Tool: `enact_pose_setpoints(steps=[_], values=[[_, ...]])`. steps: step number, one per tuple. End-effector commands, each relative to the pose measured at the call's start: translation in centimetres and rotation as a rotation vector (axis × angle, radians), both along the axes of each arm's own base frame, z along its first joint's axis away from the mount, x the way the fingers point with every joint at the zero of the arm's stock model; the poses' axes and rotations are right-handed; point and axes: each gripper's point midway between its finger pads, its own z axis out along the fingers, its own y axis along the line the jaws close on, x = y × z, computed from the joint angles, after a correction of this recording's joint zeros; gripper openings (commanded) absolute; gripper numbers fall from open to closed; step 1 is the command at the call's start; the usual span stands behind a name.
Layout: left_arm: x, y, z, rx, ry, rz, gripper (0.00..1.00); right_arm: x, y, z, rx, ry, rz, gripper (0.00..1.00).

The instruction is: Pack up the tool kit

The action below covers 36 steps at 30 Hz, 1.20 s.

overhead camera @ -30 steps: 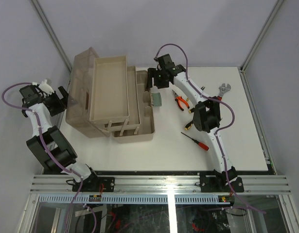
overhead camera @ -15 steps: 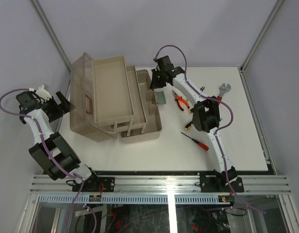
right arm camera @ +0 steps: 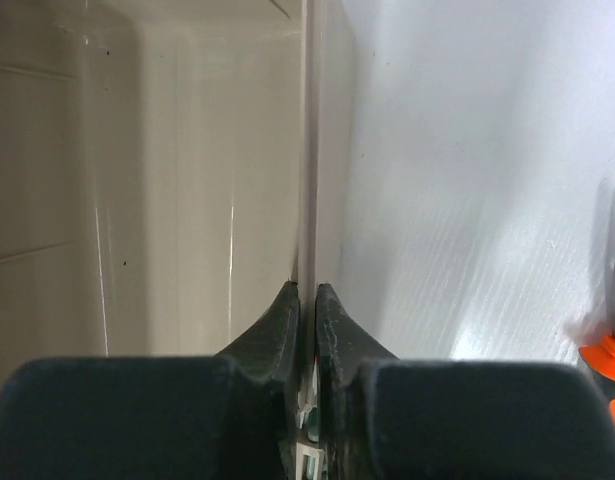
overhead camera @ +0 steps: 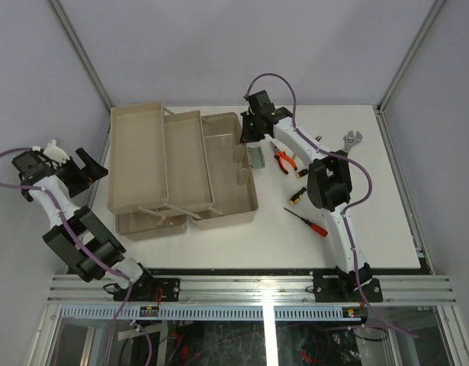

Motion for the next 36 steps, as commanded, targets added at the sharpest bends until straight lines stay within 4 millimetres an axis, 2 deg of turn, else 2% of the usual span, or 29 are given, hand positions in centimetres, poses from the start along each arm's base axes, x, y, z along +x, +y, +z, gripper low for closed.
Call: enact_pose_setpoints(steps=[1,4,7,8,9,10,11,12,15,18,20,22,24,26,30,35,36], values=[[0.4,-0.1,0.4,-0.026,-0.018,-0.015,0.97,-1.9,-0.3,-0.1,-0.019,0.05,0.012,0.0],[0.7,-0.1,1.7,-0.022,-0.041,-0.024,0.97,-2.4,-0.1,-0.4,-0.009,0.072,-0.003,0.0],[1.3,-0.3,4.0,-0.019,-0.091,-0.034,0.97,-2.9,0.2,-0.6,-0.013,0.079,-0.003,0.03],[1.5,-0.3,4.9,-0.018,-0.112,-0.034,0.97,-2.9,0.2,-0.5,-0.017,0.072,-0.006,0.09],[1.7,-0.3,6.3,-0.009,-0.141,-0.038,0.97,-2.8,0.2,-0.1,-0.015,0.058,-0.009,0.22],[2.0,-0.4,7.4,-0.003,-0.168,-0.042,0.97,-2.6,0.3,0.6,-0.002,0.036,-0.009,0.45],[2.2,-0.4,8.7,-0.001,-0.198,-0.04,0.97,-2.2,0.5,1.6,0.018,0.002,-0.007,0.62],[2.4,-0.4,10.2,0.012,-0.229,-0.043,0.97,-1.9,0.7,2.9,0.039,-0.033,-0.004,0.72],[3.0,-0.7,14.5,0.054,-0.326,-0.06,0.97,-0.6,1.0,8.0,0.101,-0.169,-0.012,0.91],[3.2,-1.5,18.6,0.077,-0.416,-0.1,0.97,0.9,0.4,13.7,0.144,-0.3,-0.045,0.97],[3.2,-2.1,20.7,0.069,-0.465,-0.126,0.97,1.6,-0.5,17.7,0.153,-0.387,-0.071,0.98],[3.3,-3.1,22.3,0.048,-0.507,-0.156,0.97,1.8,-1.9,20.7,0.136,-0.448,-0.103,1.0],[3.6,-4.5,23.0,0.035,-0.527,-0.194,0.96,1.8,-4.0,22.6,0.092,-0.475,-0.14,1.0],[4.4,-6.5,22.9,0.035,-0.524,-0.24,0.96,1.5,-6.8,23.1,0.038,-0.461,-0.176,1.0],[6.5,-10.4,21.3,0.052,-0.488,-0.316,0.96,0.4,-14.7,21.9,-0.062,-0.376,-0.288,1.0],[8.2,-14.7,19.7,0.033,-0.44,-0.384,0.96,-1.9,-26.7,18.3,-0.14,-0.245,-0.476,1.0],[8.5,-15.4,19.3,0.05,-0.427,-0.393,0.96,-2.6,-28.5,17.6,-0.157,-0.224,-0.497,0.99]])
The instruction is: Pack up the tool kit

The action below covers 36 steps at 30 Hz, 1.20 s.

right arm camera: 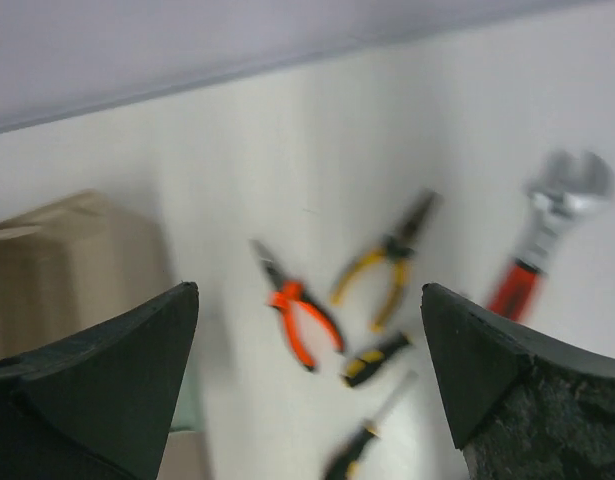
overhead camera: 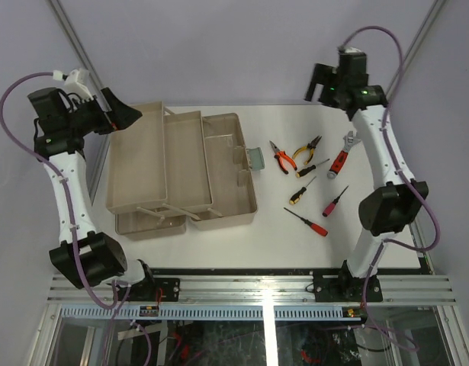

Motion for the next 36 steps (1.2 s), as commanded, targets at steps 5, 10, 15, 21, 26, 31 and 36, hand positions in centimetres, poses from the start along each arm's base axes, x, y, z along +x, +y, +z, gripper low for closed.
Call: enact_pose_setpoints(steps=[5,10,15,21,26,31,36], values=[[2.2,-1.8,-3.0,0.135,0.075,0.094,0.96,-6.4,-13.3,-8.0,-0.14,0.283,-0.197,1.0],[1.4,-0.4,-4.6,0.197,0.133,0.158,0.96,-7.7,-16.0,-12.6,-0.098,0.411,-0.242,0.99],[-0.1,-0.7,-6.0,0.196,0.175,0.16,0.96,-6.4,-17.9,-16.9,-0.076,0.53,-0.328,1.0],[-1.2,-0.2,-7.2,0.214,0.204,0.203,0.97,-3.5,-18.0,-19.0,-0.005,0.598,-0.39,0.94],[-1.0,0.3,-6.7,0.22,0.202,0.228,0.97,-2.0,-17.9,-19.9,0.034,0.584,-0.424,0.91],[-0.7,0.1,-6.4,0.208,0.199,0.22,0.97,-1.1,-18.7,-22.8,0.001,0.674,-0.451,0.9],[-0.9,0.0,-6.9,0.21,0.213,0.212,0.97,-0.2,-18.6,-24.2,0.034,0.695,-0.483,0.84]])
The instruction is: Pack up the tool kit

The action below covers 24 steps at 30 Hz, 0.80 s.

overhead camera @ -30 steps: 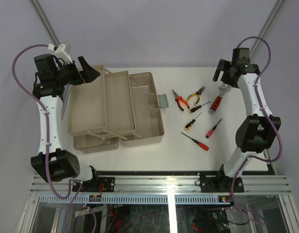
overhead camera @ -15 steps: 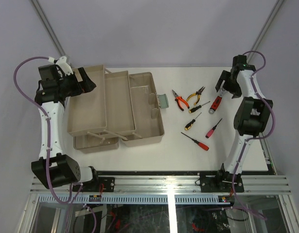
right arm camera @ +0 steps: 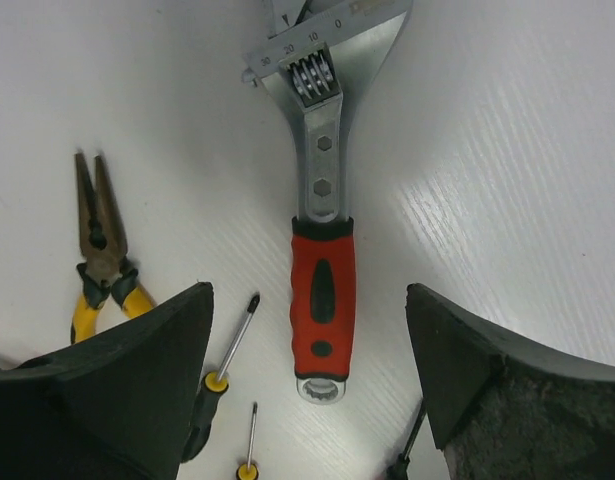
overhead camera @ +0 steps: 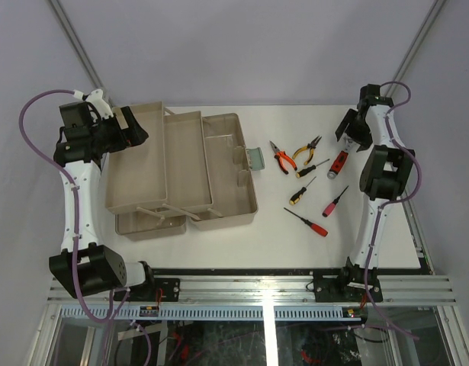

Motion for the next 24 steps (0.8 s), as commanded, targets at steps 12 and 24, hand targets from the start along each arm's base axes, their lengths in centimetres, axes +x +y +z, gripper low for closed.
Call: enact_pose_setpoints(steps=[12,24], values=[[0.0,0.1,-0.1,0.006,-0.002,-0.01,0.97,1.9,-0.5,-2.6,-0.001,0.021,-0.132,0.64],[-0.7,-0.2,-1.3,-0.003,0.026,-0.022,0.97,2.5,-1.3,-5.6,-0.023,0.057,-0.153,0.62]])
